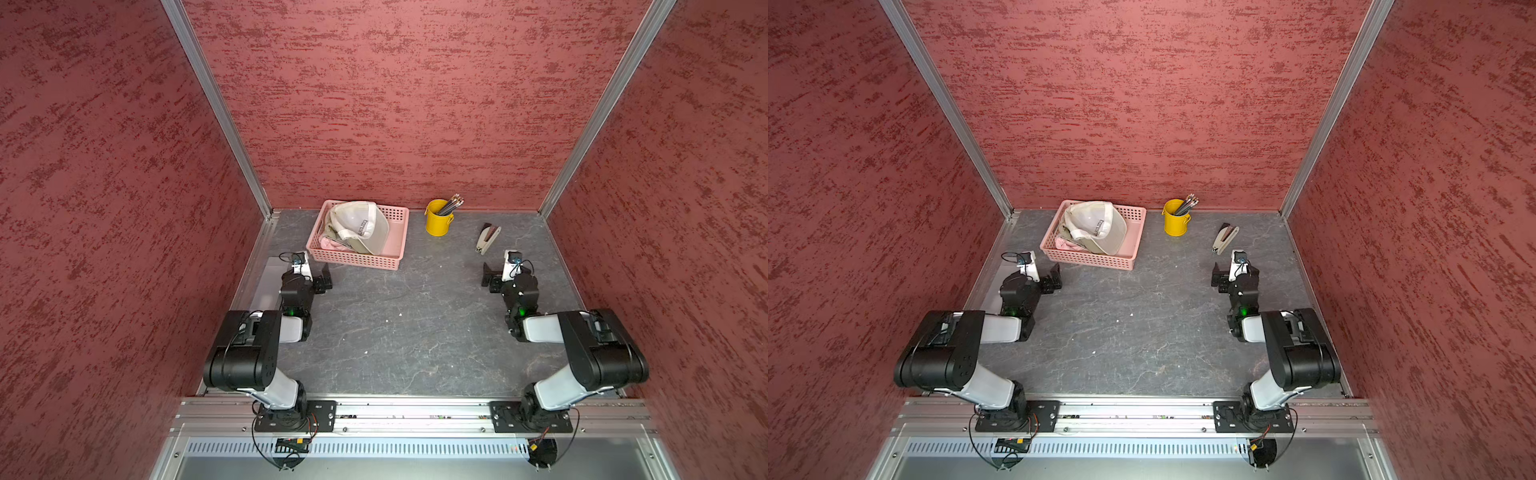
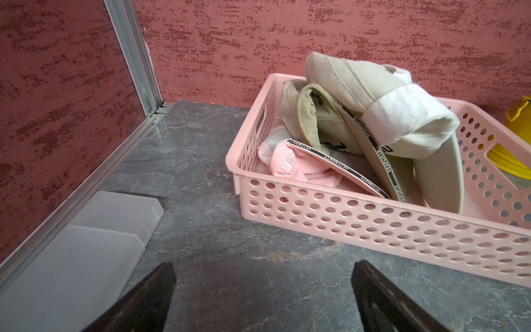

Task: Turn the baseball cap inside out
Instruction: Pick up the baseball cap from the basket.

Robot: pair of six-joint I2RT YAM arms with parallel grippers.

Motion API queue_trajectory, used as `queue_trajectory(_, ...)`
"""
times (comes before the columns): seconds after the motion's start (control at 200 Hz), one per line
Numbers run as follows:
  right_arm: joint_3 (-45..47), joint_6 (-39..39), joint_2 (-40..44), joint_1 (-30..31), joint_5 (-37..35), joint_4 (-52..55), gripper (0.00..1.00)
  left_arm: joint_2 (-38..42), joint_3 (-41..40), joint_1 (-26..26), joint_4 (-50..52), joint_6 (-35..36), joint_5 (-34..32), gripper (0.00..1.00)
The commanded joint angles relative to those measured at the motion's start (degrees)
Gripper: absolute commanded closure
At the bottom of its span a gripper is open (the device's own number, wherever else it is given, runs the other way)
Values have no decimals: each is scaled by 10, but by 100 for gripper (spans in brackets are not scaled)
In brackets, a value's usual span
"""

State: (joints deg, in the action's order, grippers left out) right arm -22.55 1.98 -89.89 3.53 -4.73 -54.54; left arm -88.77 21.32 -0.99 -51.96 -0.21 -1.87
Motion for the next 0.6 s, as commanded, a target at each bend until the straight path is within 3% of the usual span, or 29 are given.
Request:
queue_trajectory(0.0, 14, 3, 10, -5, 9, -2, 1, 9, 3, -3, 6, 7, 24, 0)
queue_trajectory(0.536, 4, -3, 11, -13, 29, 19, 1, 11, 6, -12, 10, 5, 43, 0)
queue_trajectory(0.596, 7, 5, 17, -17, 50, 18, 1, 40, 31, -16, 77, 4, 62, 0)
